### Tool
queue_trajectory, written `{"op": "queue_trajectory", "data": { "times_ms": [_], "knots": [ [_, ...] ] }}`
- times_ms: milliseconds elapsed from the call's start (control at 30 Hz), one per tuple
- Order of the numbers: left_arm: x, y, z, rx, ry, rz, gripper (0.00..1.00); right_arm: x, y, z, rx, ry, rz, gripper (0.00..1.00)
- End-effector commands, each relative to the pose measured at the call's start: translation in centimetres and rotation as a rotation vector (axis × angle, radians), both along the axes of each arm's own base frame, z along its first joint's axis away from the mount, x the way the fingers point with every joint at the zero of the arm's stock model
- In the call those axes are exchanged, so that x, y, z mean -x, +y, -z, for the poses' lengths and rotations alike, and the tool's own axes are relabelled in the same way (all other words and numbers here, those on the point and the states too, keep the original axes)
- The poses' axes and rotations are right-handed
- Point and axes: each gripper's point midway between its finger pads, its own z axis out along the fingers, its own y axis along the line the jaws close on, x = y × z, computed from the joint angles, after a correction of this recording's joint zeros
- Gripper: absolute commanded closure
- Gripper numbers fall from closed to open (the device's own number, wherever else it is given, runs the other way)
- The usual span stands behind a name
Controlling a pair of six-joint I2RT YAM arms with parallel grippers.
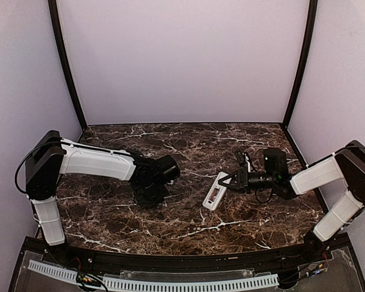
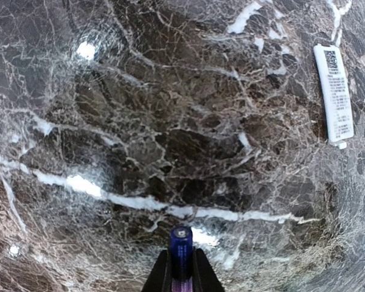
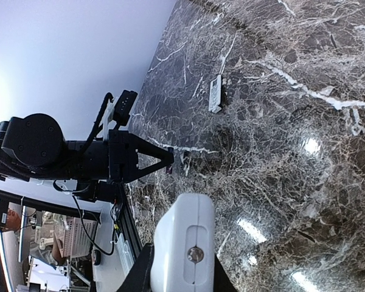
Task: Load the batteries into the remote control
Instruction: Place the battery at the center of the board, then pick up the battery from the center of the board.
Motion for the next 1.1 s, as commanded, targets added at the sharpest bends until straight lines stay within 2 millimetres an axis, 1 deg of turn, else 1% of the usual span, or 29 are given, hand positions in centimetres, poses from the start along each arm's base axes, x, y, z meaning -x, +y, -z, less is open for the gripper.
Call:
{"op": "queue_trajectory", "data": {
  "times_ms": [0, 33, 100, 133, 167, 200, 233, 300, 367, 400, 433, 467, 500, 533, 567, 600, 633, 667, 700, 733, 767, 800, 833, 867, 900, 933, 1000, 1033, 1067],
  "knots": [
    [0.3, 0.3, 1.1, 0.005, 0.027, -0.032, 0.88, -0.1, 0.0, -1.3, -0.021, -0.049, -0.016, 1.00],
    [0.2, 0.3, 1.1, 0.008, 0.028, -0.033, 0.87, -0.1, 0.0, -1.3, -0.022, -0.050, -0.017, 1.00],
    [0.3, 0.2, 1.3, 0.013, 0.035, -0.027, 0.80, 0.0, 0.0, -1.3, -0.019, -0.052, -0.016, 1.00],
    [0.3, 0.1, 1.2, 0.015, 0.036, -0.021, 0.68, 0.0, 0.0, -1.3, -0.018, -0.052, -0.018, 1.00],
    [0.3, 0.1, 1.1, 0.015, 0.035, -0.016, 0.62, 0.0, 0.0, -1.3, -0.019, -0.052, -0.019, 1.00],
    [0.2, 0.2, 0.8, 0.015, 0.025, -0.005, 0.50, 0.1, 0.0, -1.4, -0.020, -0.054, -0.020, 1.00],
    [0.2, 0.3, 0.6, 0.015, 0.016, 0.006, 0.42, 0.1, 0.0, -1.5, -0.022, -0.058, -0.021, 1.00],
    [0.1, 0.8, 0.0, 0.019, -0.008, 0.034, 0.37, 0.1, -0.1, -1.5, -0.023, -0.061, -0.021, 1.00],
    [-0.5, 0.7, -1.8, 0.028, -0.053, 0.106, 0.36, 0.1, -0.1, -1.7, -0.028, -0.067, -0.025, 1.00],
    [-1.0, 0.9, -3.3, 0.026, -0.098, 0.134, 0.34, 0.2, -0.1, -1.7, -0.029, -0.069, -0.026, 1.00],
    [-1.5, 0.7, -5.3, 0.019, -0.151, 0.233, 0.32, 0.2, -0.1, -1.8, -0.032, -0.071, -0.027, 1.00],
    [-2.3, 0.7, -6.4, 0.002, -0.204, 0.286, 0.30, 0.2, -0.1, -1.9, -0.034, -0.074, -0.029, 1.00],
    [-2.8, 0.5, -8.4, -0.037, -0.270, 0.440, 0.26, 0.2, -0.1, -2.0, -0.038, -0.079, -0.033, 1.00],
    [-3.3, 0.1, -9.4, -0.042, -0.314, 0.512, 0.23, 0.2, -0.2, -2.1, -0.041, -0.083, -0.034, 1.00],
    [-2.9, -0.4, -10.5, -0.061, -0.343, 0.698, 0.17, 0.2, -0.2, -2.2, -0.043, -0.087, -0.036, 1.00],
    [-3.3, -1.1, -11.1, -0.036, -0.385, 0.784, 0.16, 0.3, -0.2, -2.3, -0.046, -0.093, -0.039, 1.00],
    [-2.6, -1.6, -11.7, -0.010, -0.414, 0.933, 0.14, 0.2, -0.2, -2.6, -0.050, -0.103, -0.040, 1.00],
    [-2.7, -1.4, -12.1, 0.001, -0.429, 0.986, 0.13, 0.2, -0.2, -2.7, -0.051, -0.108, -0.039, 1.00],
    [-1.7, -1.8, -12.5, 0.029, -0.452, 1.128, 0.12, 0.3, -0.2, -2.8, -0.051, -0.115, -0.040, 1.00],
    [-1.7, -1.5, -12.7, 0.025, -0.460, 1.176, 0.12, 0.3, -0.2, -3.0, -0.053, -0.125, -0.042, 1.00],
    [-1.4, -1.2, -12.9, -0.014, -0.466, 1.275, 0.11, 0.3, -0.3, -3.2, -0.051, -0.136, -0.043, 1.00],
    [-1.3, -1.0, -12.9, -0.036, -0.465, 1.317, 0.11, 0.3, -0.3, -3.4, -0.050, -0.148, -0.043, 1.00],
    [-0.6, -1.1, -12.6, -0.058, -0.477, 1.435, 0.11, 0.2, -0.3, -3.5, -0.048, -0.159, -0.042, 1.00],
    [0.3, -0.8, -11.4, -0.086, -0.479, 1.565, 0.11, 0.2, -0.3, -3.6, -0.044, -0.173, -0.043, 1.00],
    [1.3, -1.3, -11.4, -0.044, -0.509, 1.642, 0.11, 0.2, -0.4, -3.8, -0.042, -0.186, -0.040, 1.00],
    [2.1, -0.9, -10.2, -0.078, -0.515, 1.756, 0.12, 0.2, -0.4, -3.9, -0.039, -0.200, -0.039, 1.00],
    [2.4, -0.7, -9.8, -0.137, -0.536, 1.890, 0.12, 0.2, -0.6, -4.2, -0.030, -0.222, -0.036, 1.00],
    [2.9, -0.2, -9.3, -0.142, -0.499, 1.941, 0.13, 0.2, -0.6, -4.3, -0.023, -0.230, -0.036, 1.00],
    [2.9, -0.2, -9.3, -0.163, -0.505, 2.013, 0.16, 0.2, -0.7, -4.4, -0.017, -0.238, -0.039, 1.00]
  ]
}}
